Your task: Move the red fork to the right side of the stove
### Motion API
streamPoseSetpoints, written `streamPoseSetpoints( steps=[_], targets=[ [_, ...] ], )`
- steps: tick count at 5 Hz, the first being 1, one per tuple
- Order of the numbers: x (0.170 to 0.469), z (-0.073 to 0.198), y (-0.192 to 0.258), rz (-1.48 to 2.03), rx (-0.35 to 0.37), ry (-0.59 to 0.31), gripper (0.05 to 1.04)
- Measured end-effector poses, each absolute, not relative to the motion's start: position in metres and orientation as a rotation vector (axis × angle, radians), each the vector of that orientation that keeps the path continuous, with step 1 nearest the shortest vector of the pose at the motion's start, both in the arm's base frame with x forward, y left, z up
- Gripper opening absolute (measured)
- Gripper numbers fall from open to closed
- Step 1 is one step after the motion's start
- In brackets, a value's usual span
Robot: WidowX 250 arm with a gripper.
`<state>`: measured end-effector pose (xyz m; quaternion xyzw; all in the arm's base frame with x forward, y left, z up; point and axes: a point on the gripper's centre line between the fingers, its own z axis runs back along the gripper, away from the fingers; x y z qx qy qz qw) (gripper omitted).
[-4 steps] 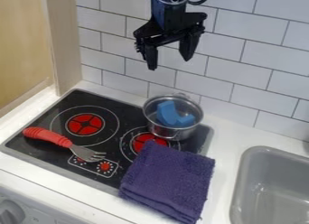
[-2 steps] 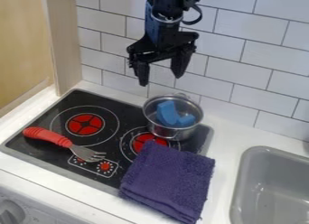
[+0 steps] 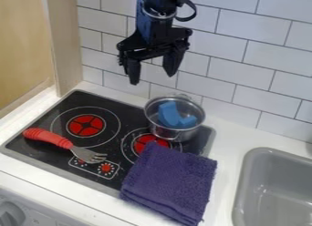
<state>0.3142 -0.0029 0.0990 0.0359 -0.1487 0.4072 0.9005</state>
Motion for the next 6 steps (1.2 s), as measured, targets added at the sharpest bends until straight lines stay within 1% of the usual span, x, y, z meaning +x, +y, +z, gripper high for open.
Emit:
streamPoseSetpoints(
  steps=[1, 2, 3, 5, 6],
  targets=[
    [0.295, 0.092, 0.026, 0.988, 0.115, -0.288, 0.999],
    [0.280, 0.084, 0.036, 1.154, 0.163, -0.303, 0.999],
    [0.269, 0.079, 0.045, 1.277, 0.183, -0.295, 0.999],
    [0.245, 0.058, 0.071, 1.432, 0.194, -0.261, 0.999],
    [0.241, 0.043, 0.078, 1.454, 0.187, -0.239, 0.999]
  ],
)
